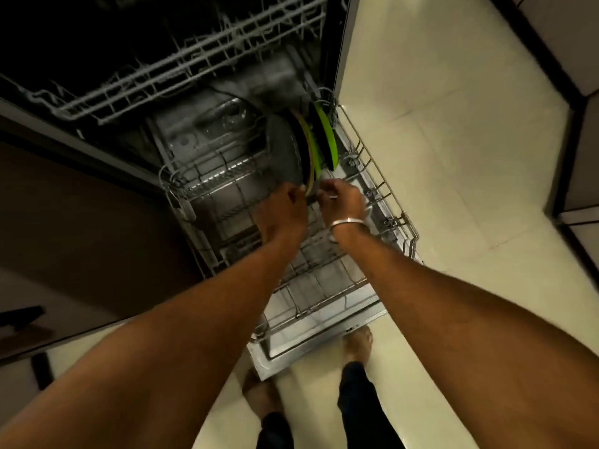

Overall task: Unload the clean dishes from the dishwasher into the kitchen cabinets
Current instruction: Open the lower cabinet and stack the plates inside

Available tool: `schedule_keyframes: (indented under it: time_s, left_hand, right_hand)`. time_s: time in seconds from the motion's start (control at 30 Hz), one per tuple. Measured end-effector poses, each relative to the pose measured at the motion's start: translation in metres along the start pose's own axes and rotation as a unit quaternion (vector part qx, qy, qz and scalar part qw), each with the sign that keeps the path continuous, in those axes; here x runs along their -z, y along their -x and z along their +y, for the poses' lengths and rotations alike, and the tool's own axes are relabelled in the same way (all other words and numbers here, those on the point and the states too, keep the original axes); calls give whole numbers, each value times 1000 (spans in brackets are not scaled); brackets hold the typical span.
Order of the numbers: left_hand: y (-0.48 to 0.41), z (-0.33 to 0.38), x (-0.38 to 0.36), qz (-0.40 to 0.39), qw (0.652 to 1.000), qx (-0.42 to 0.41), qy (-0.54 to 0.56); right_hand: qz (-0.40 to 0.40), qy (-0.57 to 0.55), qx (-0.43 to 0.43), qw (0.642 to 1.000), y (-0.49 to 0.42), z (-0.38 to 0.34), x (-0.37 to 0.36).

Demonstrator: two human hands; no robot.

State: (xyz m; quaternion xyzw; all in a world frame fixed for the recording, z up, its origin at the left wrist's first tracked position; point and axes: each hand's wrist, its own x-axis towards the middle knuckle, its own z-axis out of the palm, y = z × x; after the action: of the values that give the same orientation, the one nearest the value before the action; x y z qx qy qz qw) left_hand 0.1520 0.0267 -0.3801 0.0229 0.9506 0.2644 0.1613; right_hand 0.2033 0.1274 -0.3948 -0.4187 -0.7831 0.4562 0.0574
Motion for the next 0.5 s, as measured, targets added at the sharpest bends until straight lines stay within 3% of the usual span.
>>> schedule_keyframes:
  time_s: [0.3, 0.5]
  left_hand:
    - [-53, -12, -45, 50, 997, -10, 52]
    - [-69, -3, -52, 30, 999, 2, 14]
  right_hand:
    - [-56, 76, 29, 995, -55, 18, -25]
    - [-50, 68, 5, 996, -76, 15, -41]
